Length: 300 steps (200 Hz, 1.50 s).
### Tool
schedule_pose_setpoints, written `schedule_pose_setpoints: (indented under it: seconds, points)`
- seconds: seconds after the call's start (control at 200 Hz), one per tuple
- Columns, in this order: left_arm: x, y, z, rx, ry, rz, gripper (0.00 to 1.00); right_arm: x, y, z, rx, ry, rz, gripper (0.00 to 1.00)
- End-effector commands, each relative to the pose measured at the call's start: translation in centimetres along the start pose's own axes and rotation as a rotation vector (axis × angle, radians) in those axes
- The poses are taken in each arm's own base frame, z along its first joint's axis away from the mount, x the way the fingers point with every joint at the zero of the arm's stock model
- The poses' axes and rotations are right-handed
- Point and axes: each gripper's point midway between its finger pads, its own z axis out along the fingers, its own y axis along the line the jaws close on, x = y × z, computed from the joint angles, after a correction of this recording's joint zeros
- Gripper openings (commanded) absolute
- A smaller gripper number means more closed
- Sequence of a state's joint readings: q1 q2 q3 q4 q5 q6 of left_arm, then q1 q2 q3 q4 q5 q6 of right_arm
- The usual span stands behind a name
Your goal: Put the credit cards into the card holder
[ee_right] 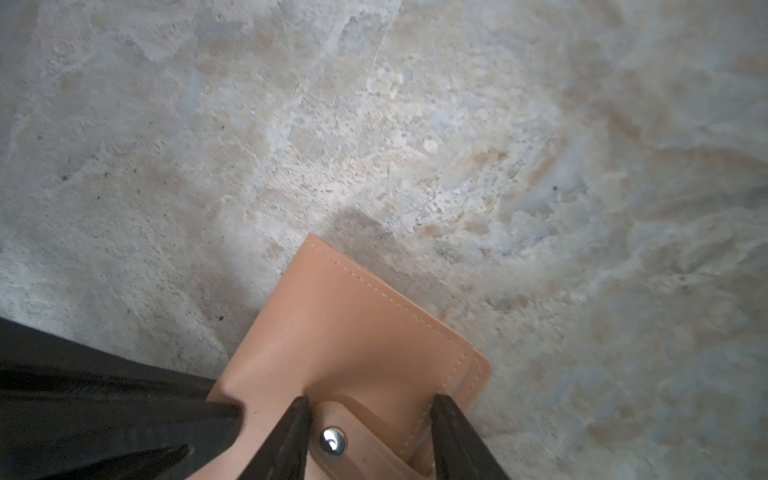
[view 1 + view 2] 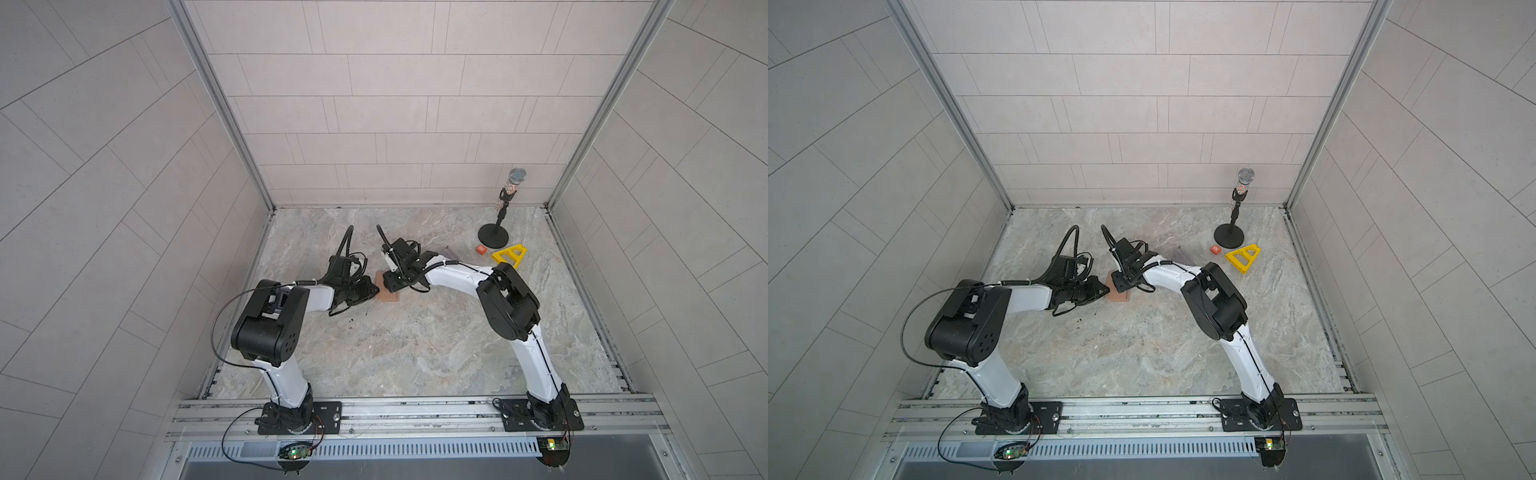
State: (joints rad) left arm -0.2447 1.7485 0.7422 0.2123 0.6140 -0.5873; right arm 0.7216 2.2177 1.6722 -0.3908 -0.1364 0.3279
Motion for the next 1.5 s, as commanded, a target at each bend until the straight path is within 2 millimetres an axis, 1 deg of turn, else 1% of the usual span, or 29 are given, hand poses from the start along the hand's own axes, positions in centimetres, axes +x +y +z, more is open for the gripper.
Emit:
schedule_pose_setpoints:
  seconds: [0.0, 0.085, 0.205, 0.36, 0.45, 0.505, 0.776, 0.926, 1.091, 1.261, 1.366, 1.496]
  points:
    - [0.0, -0.9, 0.0, 0.021, 0.004, 0.026, 0.03, 3.5, -1.4, 1.4, 0.093, 0.131, -0.048, 0.45]
    - [0.0, -0.8, 0.0, 0.012, 0.003, 0.024, 0.0, 3.5, -1.4, 1.2, 0.1, 0.139, -0.065, 0.36]
    - [0.0, -0.4, 0.1, -0.004, 0.002, 0.021, 0.0, 3.3, -1.3, 0.6, 0.104, 0.136, -0.088, 0.29]
    - [0.1, 0.0, 0.1, -0.022, 0.0, 0.016, 0.0, 3.4, -1.3, 0.1, 0.103, 0.142, -0.101, 0.25]
    - [0.2, 0.3, 0.1, -0.04, 0.001, 0.015, 0.0, 3.3, -1.4, -0.2, 0.109, 0.144, -0.108, 0.18]
    - [0.2, 0.5, 0.0, -0.05, -0.002, 0.015, 0.0, 3.2, -1.5, -0.5, 0.116, 0.138, -0.113, 0.16]
    - [0.4, 1.2, -0.3, -0.089, -0.008, 0.014, 0.0, 2.6, -2.9, -1.8, 0.192, 0.128, -0.128, 0.07]
    - [0.4, 1.6, -0.5, -0.109, -0.013, 0.013, 0.0, 2.2, -3.4, -2.7, 0.219, 0.116, -0.126, 0.0]
    - [0.6, 1.8, -0.6, -0.123, -0.014, 0.013, 0.0, 1.9, -4.1, -3.9, 0.253, 0.109, -0.126, 0.0]
    - [0.8, 1.7, -0.7, -0.118, -0.009, 0.013, 0.0, 1.8, -4.2, -4.9, 0.25, 0.098, -0.118, 0.0]
    - [0.8, 1.9, -0.9, -0.132, -0.011, 0.012, 0.0, 1.9, -4.9, -5.4, 0.273, 0.099, -0.107, 0.0]
    - [0.9, 1.5, -1.1, -0.119, -0.008, 0.019, 0.0, 2.0, -4.7, -5.9, 0.232, 0.093, -0.09, 0.0]
